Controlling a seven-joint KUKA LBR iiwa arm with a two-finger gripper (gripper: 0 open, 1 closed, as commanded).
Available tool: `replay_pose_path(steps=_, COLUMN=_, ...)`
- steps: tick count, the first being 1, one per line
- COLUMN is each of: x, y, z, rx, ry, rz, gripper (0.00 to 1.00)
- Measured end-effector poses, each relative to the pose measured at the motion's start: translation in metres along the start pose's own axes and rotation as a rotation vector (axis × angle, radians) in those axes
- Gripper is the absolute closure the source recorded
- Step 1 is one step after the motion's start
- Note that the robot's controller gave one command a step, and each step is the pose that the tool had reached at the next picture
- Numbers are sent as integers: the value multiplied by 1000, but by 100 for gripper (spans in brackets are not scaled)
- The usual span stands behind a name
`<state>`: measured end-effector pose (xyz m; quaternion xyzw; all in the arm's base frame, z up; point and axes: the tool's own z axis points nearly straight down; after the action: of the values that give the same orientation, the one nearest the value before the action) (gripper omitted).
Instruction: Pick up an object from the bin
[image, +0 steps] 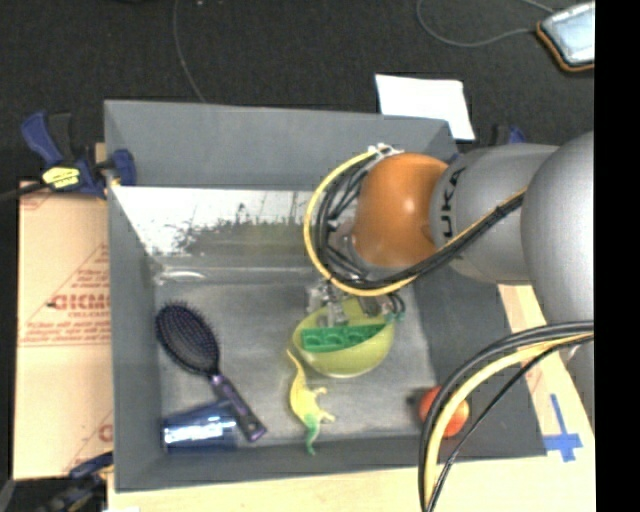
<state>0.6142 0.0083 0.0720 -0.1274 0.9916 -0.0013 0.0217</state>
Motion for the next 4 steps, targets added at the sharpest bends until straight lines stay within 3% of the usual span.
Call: replay_pose_path(steps=4, x=0, y=0, z=0, rx=0, ry=0, rz=0, gripper=100)
